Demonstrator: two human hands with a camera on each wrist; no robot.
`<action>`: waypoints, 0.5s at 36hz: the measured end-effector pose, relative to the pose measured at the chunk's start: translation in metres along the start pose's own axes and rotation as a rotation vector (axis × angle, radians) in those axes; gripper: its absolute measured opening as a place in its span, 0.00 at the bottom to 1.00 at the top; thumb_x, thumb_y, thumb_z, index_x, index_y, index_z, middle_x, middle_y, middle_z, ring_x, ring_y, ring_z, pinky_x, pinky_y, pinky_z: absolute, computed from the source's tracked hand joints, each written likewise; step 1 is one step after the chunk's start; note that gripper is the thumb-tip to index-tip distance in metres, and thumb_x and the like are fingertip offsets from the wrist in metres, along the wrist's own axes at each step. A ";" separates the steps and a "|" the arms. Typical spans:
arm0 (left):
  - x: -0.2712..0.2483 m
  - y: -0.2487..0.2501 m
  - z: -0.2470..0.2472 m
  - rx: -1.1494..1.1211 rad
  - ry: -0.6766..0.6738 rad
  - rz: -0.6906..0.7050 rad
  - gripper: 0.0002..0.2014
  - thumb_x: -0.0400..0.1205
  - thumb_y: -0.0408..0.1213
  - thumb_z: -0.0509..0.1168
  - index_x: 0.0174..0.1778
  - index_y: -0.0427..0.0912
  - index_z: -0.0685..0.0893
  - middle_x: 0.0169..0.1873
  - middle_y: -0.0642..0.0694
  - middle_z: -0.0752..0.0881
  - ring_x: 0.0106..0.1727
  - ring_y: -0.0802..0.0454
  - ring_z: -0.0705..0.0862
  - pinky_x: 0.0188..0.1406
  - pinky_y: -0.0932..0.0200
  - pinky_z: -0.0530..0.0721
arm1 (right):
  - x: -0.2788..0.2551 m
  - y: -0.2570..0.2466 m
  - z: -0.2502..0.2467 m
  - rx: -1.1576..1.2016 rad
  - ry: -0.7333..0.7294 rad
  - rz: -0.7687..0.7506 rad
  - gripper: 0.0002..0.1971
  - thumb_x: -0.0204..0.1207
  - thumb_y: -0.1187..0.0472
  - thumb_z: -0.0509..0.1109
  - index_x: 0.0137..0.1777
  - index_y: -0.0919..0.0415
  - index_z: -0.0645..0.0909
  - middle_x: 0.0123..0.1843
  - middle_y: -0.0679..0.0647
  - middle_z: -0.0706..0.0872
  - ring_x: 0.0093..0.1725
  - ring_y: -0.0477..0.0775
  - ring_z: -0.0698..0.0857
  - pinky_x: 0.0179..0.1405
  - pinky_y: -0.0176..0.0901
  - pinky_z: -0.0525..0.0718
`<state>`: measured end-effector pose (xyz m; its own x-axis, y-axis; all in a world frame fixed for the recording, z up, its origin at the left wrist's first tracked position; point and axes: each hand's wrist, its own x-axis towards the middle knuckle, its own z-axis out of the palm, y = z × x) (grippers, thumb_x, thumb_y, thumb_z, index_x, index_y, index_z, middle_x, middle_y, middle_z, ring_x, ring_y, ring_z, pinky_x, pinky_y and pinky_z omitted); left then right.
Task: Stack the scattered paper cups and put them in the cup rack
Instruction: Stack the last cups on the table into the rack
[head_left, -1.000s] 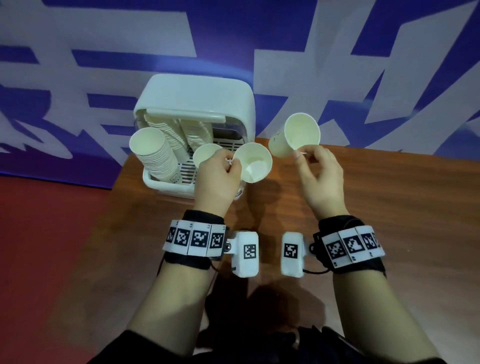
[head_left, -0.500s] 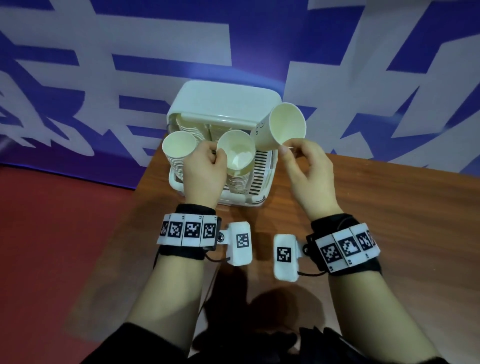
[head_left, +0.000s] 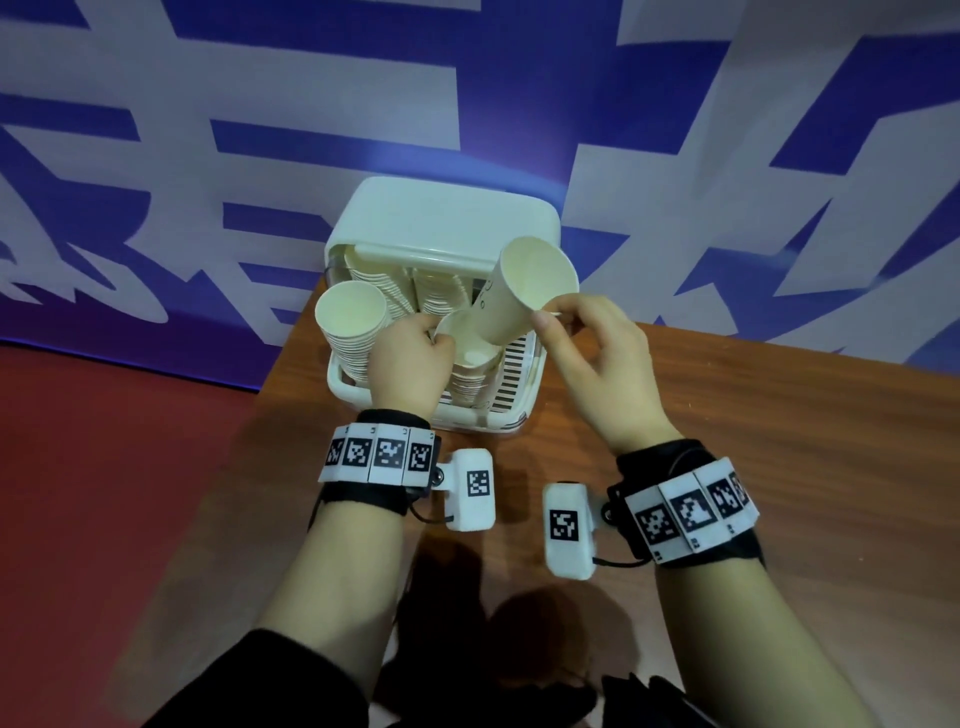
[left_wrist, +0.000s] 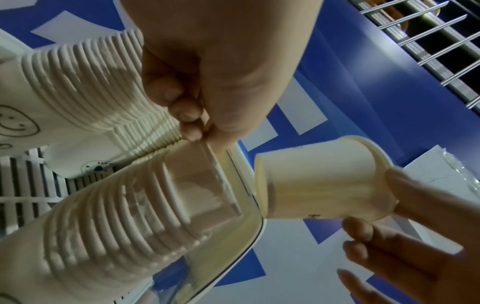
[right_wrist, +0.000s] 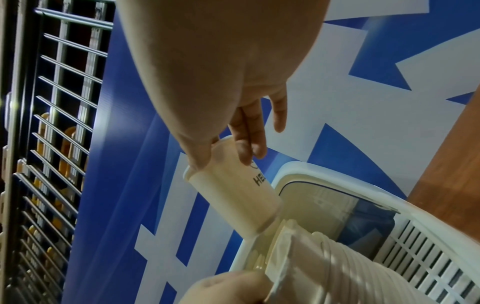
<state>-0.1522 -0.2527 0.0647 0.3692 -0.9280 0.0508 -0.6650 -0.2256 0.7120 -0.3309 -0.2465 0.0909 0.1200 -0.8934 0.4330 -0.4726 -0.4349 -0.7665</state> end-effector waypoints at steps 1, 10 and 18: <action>0.002 -0.001 0.001 0.011 -0.015 0.004 0.12 0.78 0.32 0.62 0.52 0.37 0.88 0.35 0.38 0.86 0.43 0.38 0.83 0.44 0.47 0.82 | 0.001 0.000 0.001 -0.004 -0.006 -0.006 0.08 0.79 0.51 0.67 0.45 0.54 0.82 0.39 0.47 0.82 0.42 0.45 0.79 0.48 0.50 0.80; 0.008 -0.019 0.018 -0.028 -0.107 -0.053 0.19 0.82 0.36 0.61 0.69 0.46 0.82 0.49 0.37 0.89 0.52 0.39 0.85 0.53 0.49 0.83 | 0.006 0.008 0.006 -0.039 -0.088 0.011 0.13 0.79 0.46 0.64 0.45 0.55 0.82 0.39 0.48 0.83 0.41 0.44 0.79 0.48 0.53 0.80; 0.006 -0.031 0.029 -0.208 -0.062 -0.129 0.18 0.89 0.45 0.49 0.56 0.39 0.81 0.46 0.34 0.86 0.51 0.36 0.83 0.54 0.50 0.77 | 0.012 0.015 0.020 -0.062 -0.166 -0.001 0.08 0.79 0.48 0.66 0.44 0.51 0.80 0.38 0.43 0.80 0.40 0.42 0.77 0.51 0.57 0.80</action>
<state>-0.1476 -0.2601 0.0227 0.3976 -0.9134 -0.0878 -0.4650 -0.2830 0.8389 -0.3191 -0.2660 0.0754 0.2606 -0.9016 0.3452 -0.5251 -0.4325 -0.7330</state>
